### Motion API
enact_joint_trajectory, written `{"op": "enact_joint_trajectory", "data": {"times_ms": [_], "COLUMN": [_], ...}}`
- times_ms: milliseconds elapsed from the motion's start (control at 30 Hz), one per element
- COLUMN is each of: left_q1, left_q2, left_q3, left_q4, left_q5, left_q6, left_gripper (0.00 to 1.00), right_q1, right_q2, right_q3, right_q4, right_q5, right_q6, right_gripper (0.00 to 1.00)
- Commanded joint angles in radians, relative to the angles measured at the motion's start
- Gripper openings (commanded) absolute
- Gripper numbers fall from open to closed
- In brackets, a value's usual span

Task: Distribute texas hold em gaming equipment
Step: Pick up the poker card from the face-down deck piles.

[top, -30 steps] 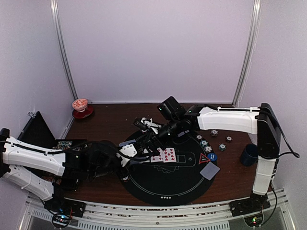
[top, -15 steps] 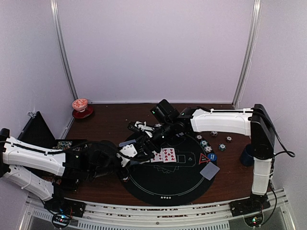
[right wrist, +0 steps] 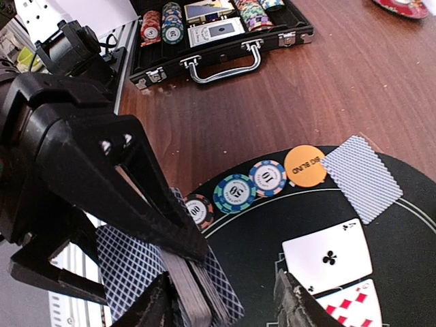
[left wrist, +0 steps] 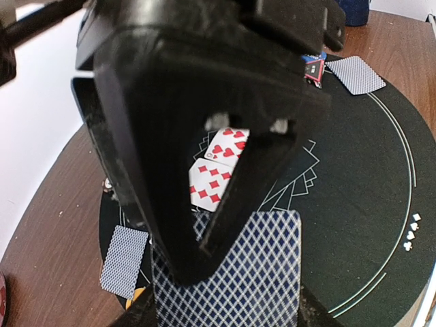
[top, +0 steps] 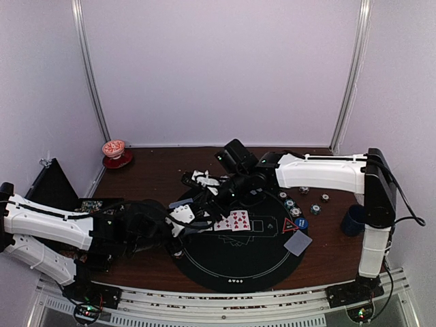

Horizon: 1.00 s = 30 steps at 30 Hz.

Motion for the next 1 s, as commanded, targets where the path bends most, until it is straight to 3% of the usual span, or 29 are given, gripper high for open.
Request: {"op": "enact_joint_trajectory", "data": {"times_ms": [0,300,500,767,967], "left_q1": [0.001,0.001,0.001,0.001,0.001], "left_q2": [-0.003,0.004,0.006,0.005,0.002], "left_q3": [0.006,0.008,0.009,0.008,0.008], "left_q4": [0.060,0.058,0.058,0.060,0.058], "left_q5": [0.014,0.009,0.008,0.012,0.011], "left_q6": [0.010,0.010,0.012,0.012,0.012], "left_gripper": [0.54,0.54,0.54,0.54,0.54], "right_q1": [-0.016,-0.019,-0.003,0.012,0.004], "right_q2": [-0.049,-0.023,0.035,0.099,0.126], "right_q3": [-0.029,-0.007,0.061,0.093,0.105], "right_q4": [0.001,-0.060,-0.147,-0.083,-0.110], "right_q5": [0.102,0.093,-0.092,-0.038,0.048], "right_q6": [-0.036,-0.068,-0.029,0.060,0.058], "right_gripper": [0.50,0.42,0.66,0.65,0.57]}}
